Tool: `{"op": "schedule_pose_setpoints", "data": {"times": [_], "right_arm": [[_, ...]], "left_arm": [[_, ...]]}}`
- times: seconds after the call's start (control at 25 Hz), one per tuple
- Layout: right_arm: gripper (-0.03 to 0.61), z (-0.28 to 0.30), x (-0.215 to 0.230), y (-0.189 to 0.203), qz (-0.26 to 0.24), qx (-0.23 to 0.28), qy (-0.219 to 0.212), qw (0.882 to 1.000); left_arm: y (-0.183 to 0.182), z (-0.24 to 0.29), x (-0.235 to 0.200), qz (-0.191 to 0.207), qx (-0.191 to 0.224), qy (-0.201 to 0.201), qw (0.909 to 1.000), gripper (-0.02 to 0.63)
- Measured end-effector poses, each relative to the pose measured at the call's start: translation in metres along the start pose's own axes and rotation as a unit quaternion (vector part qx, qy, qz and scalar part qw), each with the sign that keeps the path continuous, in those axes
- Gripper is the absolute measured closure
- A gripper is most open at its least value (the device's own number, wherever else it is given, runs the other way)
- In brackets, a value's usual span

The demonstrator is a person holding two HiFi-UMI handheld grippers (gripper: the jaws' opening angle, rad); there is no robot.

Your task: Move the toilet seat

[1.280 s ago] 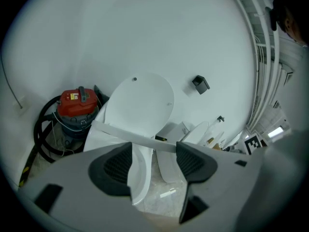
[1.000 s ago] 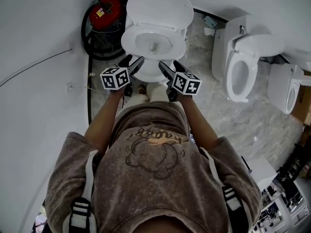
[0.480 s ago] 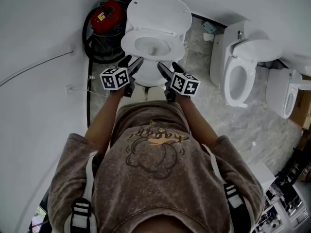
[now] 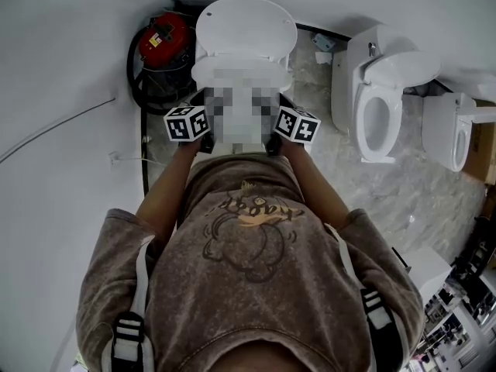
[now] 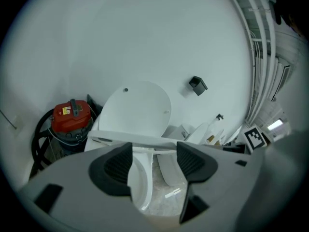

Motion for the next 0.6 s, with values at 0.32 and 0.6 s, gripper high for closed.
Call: {"op": "schedule_pose_setpoints", "data": {"times": [0.32,0.6], "right_arm": [[0.213,0.008,-0.001,-0.024,-0.01,0.013,0.006,1.0],[0.213,0.014,-0.002,-0.041,-0.011,0.02,0.002,1.0]], "left_arm": [[-0.024,0.011,0.001,0.004,0.006,0.002,1.0,0.332],[-0.041,0.018,-0.001,-0.003,0.022,0.015,0.9996,0.351]]}}
Point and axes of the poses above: the fingertips, and each gripper's own axes: z forward along the fingers, x to its right, y out of its underside, the point moved 6 cm from there along -z, backward along the fingers, and after that the axes turned 1 degree about z, right-handed, at the moved point
